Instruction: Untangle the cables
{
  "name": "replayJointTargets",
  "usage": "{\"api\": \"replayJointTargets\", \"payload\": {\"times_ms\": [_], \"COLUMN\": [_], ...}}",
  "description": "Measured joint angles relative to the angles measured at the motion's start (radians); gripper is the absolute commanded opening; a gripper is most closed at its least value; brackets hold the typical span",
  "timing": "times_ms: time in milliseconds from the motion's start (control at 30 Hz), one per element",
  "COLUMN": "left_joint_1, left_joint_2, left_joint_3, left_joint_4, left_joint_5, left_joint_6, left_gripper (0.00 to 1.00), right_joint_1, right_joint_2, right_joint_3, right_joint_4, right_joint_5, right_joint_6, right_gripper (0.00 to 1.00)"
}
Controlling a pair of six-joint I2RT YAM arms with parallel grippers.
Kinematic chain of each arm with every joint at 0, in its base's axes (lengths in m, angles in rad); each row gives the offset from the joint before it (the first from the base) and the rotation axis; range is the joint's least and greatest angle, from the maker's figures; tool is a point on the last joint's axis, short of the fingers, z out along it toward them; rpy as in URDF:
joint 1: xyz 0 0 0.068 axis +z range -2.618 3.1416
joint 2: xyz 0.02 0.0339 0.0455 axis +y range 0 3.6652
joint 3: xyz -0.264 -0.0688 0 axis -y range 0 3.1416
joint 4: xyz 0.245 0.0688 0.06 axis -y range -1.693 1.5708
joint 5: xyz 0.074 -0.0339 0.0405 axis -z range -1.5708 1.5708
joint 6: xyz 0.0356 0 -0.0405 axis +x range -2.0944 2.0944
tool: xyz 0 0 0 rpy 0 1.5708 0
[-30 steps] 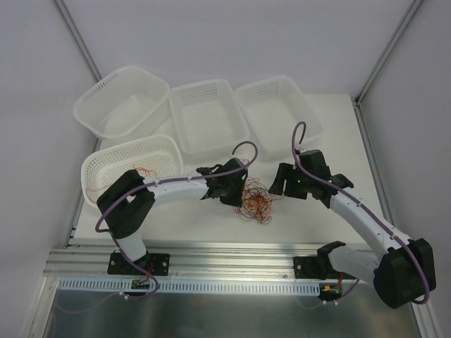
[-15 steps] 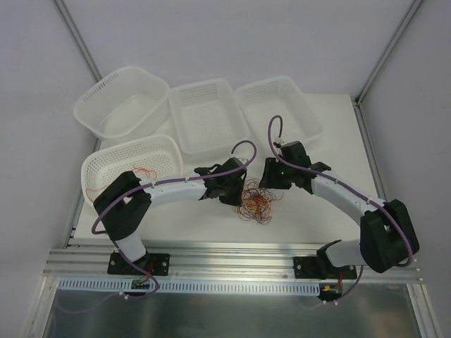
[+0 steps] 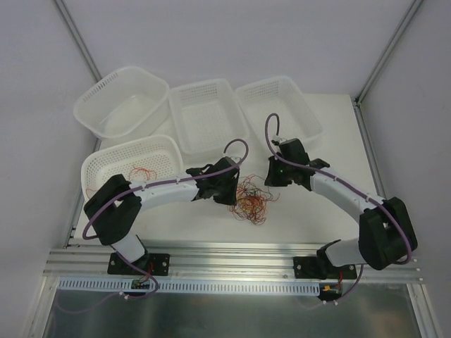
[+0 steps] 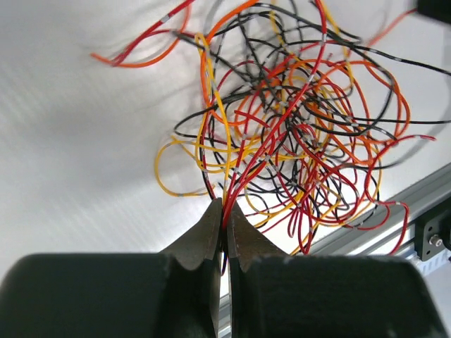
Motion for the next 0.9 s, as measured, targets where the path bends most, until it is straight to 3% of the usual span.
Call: {"api": "replayJointTargets", "payload": {"times_ms": [200,367,533,767,900], "left_joint_1": [0.091,0.195,0.261,0.277,0.290], "left_joint_2": [-0.109,-0.233,-0.275,-0.270,-0.236], "left_joint_3": [-0.100,-0.167,-0.196,-0.196,-0.196], "left_joint_4": [-0.021,-0.051,-0.088,-0.145,-0.168], "left_joint_5": [0.001,0.001,-0.006,-0.017,-0.025], "left_joint_6": [-0.017,-0.032,-0.033,-0.033,-0.038], "left_gripper": [0.00,0.00,0.00,0.00,0.00], "right_joint_1": [-0.053,-0.166,-0.185,-0.205,-0.206], "right_joint_2": [-0.156,-0.280,-0.340,-0.335,-0.324], "right_joint_3": [0.171,0.462,0.762,1.107,1.206], "right_joint_4": [-0.219,-0.406,-0.537,-0.622,-0.626], "right_joint_5": [0.098,0.166,0.203,0.267,0.312], "right_joint_6": [-0.049,-0.075,-0.119,-0.179,-0.198], "right_gripper": [0.01,0.01,0.01,0.01,0.01]}}
